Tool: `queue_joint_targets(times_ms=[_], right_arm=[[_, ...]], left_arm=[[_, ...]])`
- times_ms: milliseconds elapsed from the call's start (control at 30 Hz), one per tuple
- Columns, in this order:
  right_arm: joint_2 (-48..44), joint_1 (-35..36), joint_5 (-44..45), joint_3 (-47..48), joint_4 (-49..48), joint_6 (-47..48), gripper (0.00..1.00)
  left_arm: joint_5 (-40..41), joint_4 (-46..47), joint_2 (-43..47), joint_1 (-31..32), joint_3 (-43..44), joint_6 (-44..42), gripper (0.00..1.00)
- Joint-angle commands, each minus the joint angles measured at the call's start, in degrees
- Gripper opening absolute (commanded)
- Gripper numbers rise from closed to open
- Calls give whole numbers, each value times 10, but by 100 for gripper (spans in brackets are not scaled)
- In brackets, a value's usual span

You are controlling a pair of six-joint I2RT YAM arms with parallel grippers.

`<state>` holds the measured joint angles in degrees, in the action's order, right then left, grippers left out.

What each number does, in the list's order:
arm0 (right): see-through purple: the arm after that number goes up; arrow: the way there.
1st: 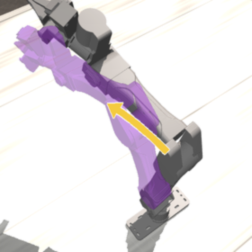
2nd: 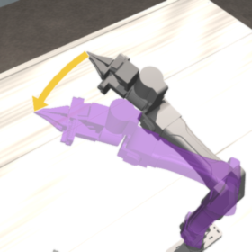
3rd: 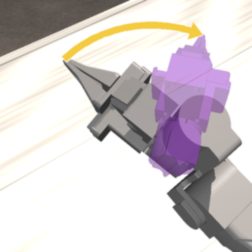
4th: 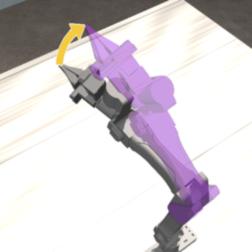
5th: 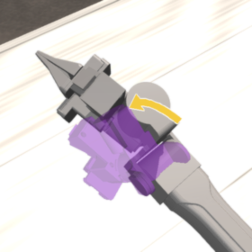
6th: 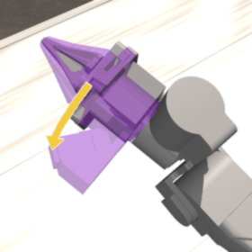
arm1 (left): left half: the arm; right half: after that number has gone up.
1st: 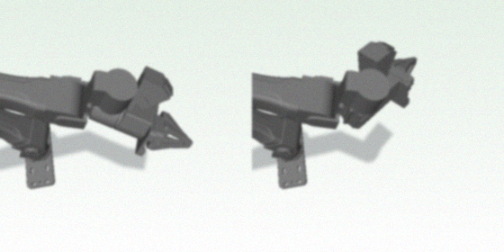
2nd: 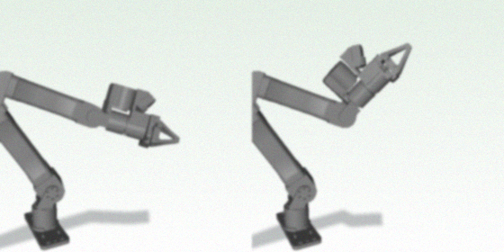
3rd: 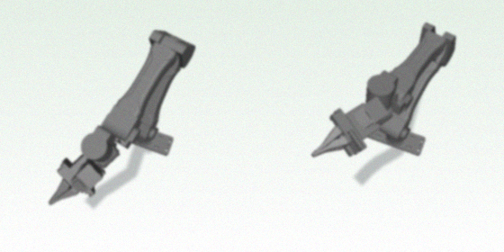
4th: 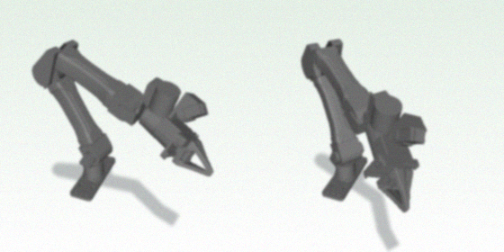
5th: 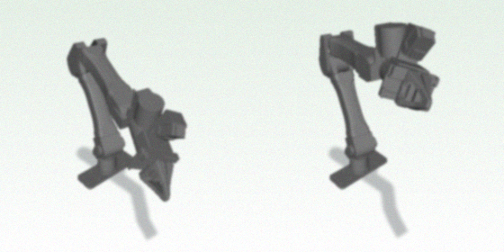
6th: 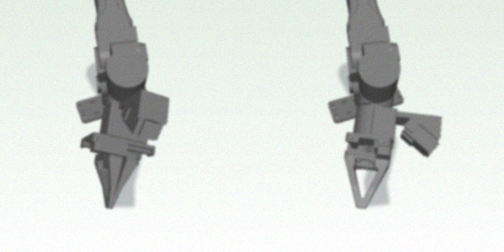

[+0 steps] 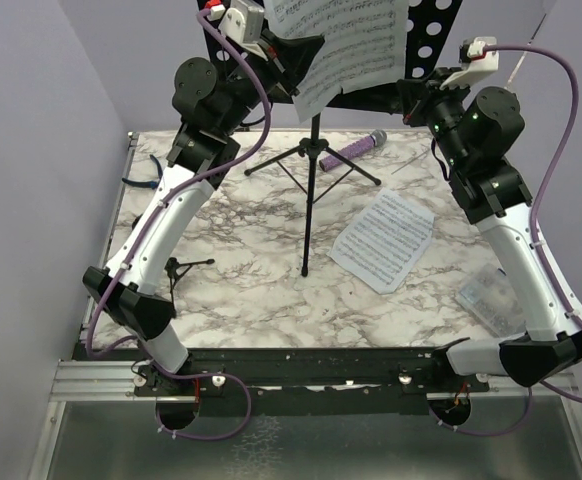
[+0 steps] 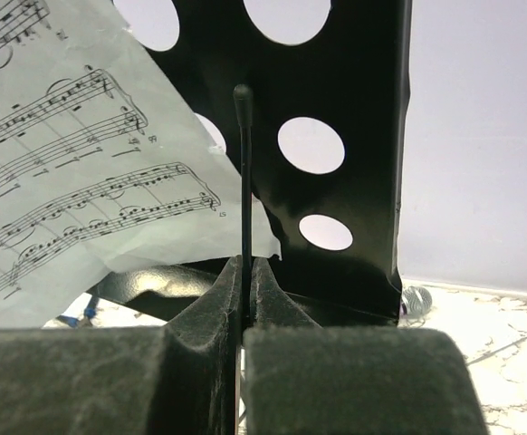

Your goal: Set up the instrument practice props

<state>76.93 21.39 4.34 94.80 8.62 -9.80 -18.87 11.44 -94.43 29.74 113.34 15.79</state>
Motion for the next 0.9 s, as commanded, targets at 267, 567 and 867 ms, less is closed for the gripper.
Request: queue_joint_targets(times_ms=[267,567,867], right_arm=[[-79,2,-64,-113,-138,34,0],[-74,2,-106,-114,-142,51,0],[-61,1,-148,-98,-132,60,0]], left_arm=[[-23,-14,-44,2,52,-12,0],[-72,-1,-59,4,73,-17,0],[-157,15,-76,18,85,-56,0]])
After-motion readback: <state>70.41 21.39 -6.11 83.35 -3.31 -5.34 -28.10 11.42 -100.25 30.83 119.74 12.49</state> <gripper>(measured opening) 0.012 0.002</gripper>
